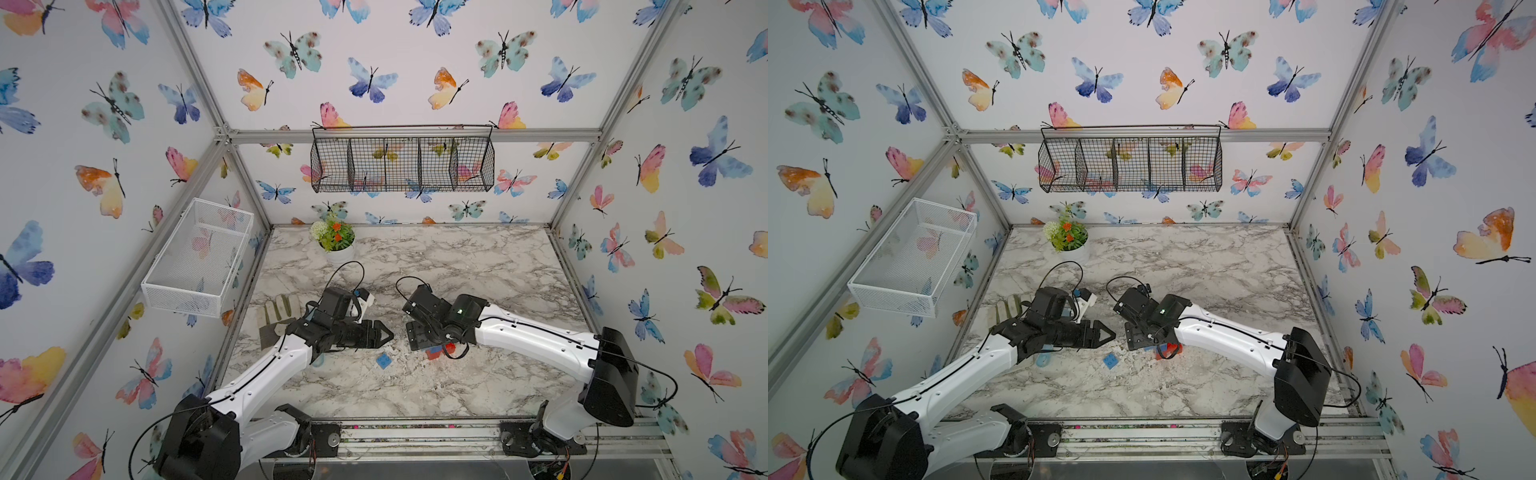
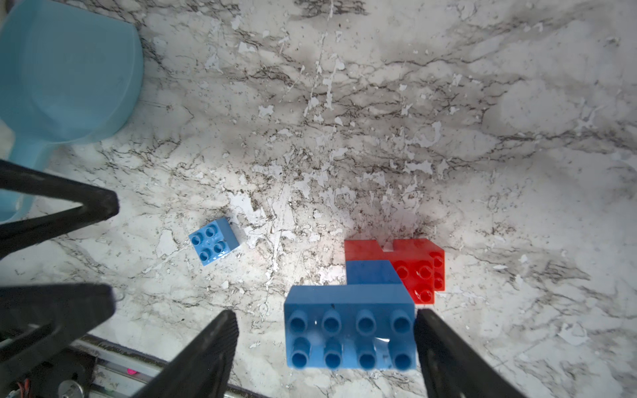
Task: Assemble a giraffe with lego
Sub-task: Assemble the lego brick with the lego brick, then pick up the lego brick from the center of the board.
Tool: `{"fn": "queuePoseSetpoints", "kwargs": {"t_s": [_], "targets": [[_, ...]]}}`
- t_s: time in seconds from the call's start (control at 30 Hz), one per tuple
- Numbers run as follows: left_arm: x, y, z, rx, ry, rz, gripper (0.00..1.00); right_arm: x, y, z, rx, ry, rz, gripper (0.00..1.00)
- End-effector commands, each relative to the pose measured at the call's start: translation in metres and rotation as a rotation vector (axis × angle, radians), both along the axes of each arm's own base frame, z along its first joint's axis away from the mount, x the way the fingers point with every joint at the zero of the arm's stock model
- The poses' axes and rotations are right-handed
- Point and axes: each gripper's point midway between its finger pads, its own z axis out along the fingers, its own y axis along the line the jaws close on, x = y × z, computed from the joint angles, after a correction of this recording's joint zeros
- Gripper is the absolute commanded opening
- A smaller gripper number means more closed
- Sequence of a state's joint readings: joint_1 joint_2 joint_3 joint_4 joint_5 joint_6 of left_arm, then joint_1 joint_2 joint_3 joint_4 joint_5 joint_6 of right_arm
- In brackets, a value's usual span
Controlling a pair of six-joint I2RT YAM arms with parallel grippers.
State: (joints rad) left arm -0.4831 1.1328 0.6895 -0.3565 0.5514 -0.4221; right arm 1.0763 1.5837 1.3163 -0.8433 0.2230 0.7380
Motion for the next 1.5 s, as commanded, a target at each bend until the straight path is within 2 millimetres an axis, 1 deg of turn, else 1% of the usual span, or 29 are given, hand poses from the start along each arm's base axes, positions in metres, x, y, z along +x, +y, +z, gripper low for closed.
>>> {"fn": "queuePoseSetpoints", "kwargs": {"t_s": [0.0, 0.1, 0.2, 0.23, 0.33, 0.5, 0.63, 0.8, 1.03, 1.17, 1.37, 1.47], "targets": [[0.003, 0.004, 0.001, 0.018, -0.003, 0.005, 0.72, -0.005, 0.014, 0.020, 0.033, -0.047, 0.084, 0.84], [0.002, 0.006, 0.001, 0.028, 0.000, 0.013, 0.73, -0.012, 0.028, 0.027, 0.037, -0.069, 0.146, 0.84], [0.003, 0.009, 0.001, 0.042, -0.001, 0.023, 0.72, -0.017, 0.041, 0.028, 0.039, -0.082, 0.212, 0.83], [0.005, 0.011, 0.002, 0.051, -0.002, 0.033, 0.72, -0.025, 0.050, 0.027, 0.040, -0.085, 0.251, 0.82], [0.010, 0.017, 0.002, 0.055, -0.001, 0.051, 0.72, -0.035, 0.067, 0.027, 0.045, -0.103, 0.320, 0.79], [0.021, 0.028, 0.003, 0.022, 0.012, 0.093, 0.72, -0.043, 0.087, 0.012, 0.047, -0.104, 0.382, 0.76], [0.030, 0.039, -0.001, -0.003, 0.041, 0.129, 0.72, -0.046, 0.099, -0.002, 0.069, -0.104, 0.419, 0.74], [0.039, 0.052, -0.002, -0.022, 0.047, 0.177, 0.72, -0.045, 0.104, -0.024, 0.054, -0.105, 0.444, 0.71], [0.043, 0.057, -0.002, -0.039, 0.046, 0.193, 0.72, -0.042, 0.105, -0.058, -0.011, -0.102, 0.465, 0.64], [0.043, 0.057, -0.002, -0.041, 0.044, 0.195, 0.72, -0.041, 0.108, -0.072, -0.028, -0.094, 0.475, 0.61], [0.044, 0.058, -0.001, -0.052, 0.046, 0.196, 0.72, -0.040, 0.111, -0.088, -0.051, -0.087, 0.482, 0.55], [0.044, 0.058, -0.001, -0.054, 0.046, 0.197, 0.72, -0.040, 0.111, -0.095, -0.061, -0.081, 0.487, 0.54]]}}
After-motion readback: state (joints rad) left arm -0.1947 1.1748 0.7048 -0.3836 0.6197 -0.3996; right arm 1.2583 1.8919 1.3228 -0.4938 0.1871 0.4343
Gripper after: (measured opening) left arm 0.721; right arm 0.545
